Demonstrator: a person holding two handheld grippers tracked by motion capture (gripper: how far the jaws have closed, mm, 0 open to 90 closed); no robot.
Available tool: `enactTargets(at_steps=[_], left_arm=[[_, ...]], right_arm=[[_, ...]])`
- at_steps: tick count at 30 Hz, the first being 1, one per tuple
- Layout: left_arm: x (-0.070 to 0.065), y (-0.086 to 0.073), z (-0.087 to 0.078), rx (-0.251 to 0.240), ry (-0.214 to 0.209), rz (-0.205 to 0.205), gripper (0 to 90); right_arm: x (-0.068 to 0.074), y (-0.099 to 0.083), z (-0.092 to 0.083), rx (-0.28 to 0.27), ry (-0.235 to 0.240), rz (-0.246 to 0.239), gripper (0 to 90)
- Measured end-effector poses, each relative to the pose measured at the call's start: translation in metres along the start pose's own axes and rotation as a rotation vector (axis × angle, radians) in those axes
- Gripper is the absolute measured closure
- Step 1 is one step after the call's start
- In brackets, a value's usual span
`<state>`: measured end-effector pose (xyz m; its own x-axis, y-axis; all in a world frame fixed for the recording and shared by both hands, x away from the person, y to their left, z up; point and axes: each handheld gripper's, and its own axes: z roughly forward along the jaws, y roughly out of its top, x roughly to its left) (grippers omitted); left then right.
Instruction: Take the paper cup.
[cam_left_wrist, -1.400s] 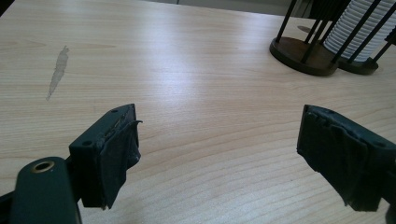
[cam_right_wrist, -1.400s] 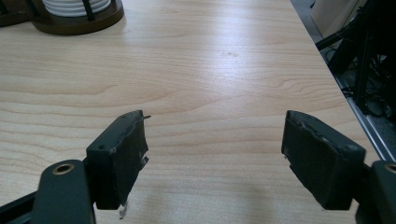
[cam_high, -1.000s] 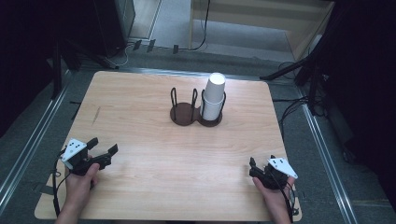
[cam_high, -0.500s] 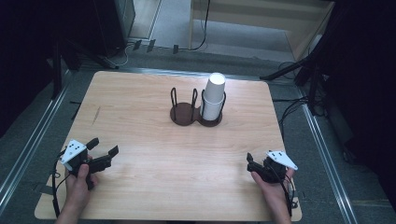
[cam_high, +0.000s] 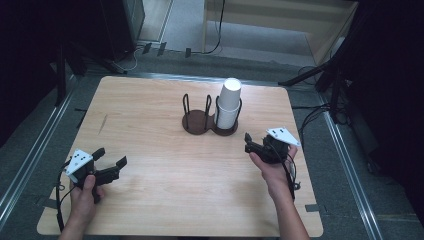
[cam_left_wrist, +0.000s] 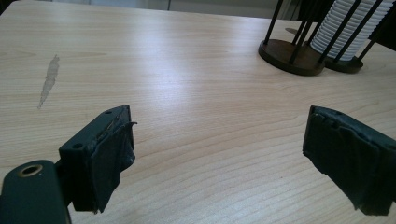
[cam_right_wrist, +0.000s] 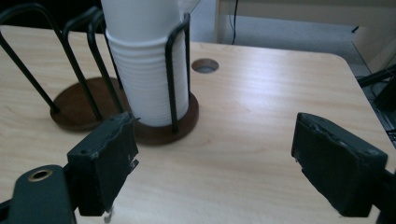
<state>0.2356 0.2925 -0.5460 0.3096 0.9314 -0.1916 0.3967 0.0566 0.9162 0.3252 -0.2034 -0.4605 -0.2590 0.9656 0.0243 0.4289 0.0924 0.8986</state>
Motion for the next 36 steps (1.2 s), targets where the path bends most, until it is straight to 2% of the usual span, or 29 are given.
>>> enactTargets(at_steps=[4, 9, 14, 18, 26, 36], left_arm=[[0.001, 0.000, -0.001, 0.005, -0.011, 0.002, 9.2], [0.000, 0.001, 0.001, 0.009, -0.014, 0.009, 9.2], [-0.004, 0.000, 0.002, 0.028, -0.008, 0.049, 9.2], [-0.006, 0.000, 0.003, 0.035, -0.004, 0.067, 9.2], [-0.005, 0.000, 0.003, 0.035, -0.008, 0.064, 8.3], [-0.005, 0.001, 0.004, 0.039, -0.010, 0.058, 8.3]], right_arm=[[0.005, 0.013, 0.009, -0.003, 0.016, 0.016, 14.3], [0.014, 0.030, 0.020, -0.005, 0.031, 0.015, 14.3], [0.021, 0.040, 0.033, -0.004, 0.050, 0.047, 14.7], [0.024, 0.044, 0.040, 0.000, 0.051, 0.052, 14.8], [0.041, 0.054, 0.057, 0.008, 0.048, 0.017, 14.8], [0.047, 0.073, 0.072, 0.005, 0.054, 0.004, 14.7]])
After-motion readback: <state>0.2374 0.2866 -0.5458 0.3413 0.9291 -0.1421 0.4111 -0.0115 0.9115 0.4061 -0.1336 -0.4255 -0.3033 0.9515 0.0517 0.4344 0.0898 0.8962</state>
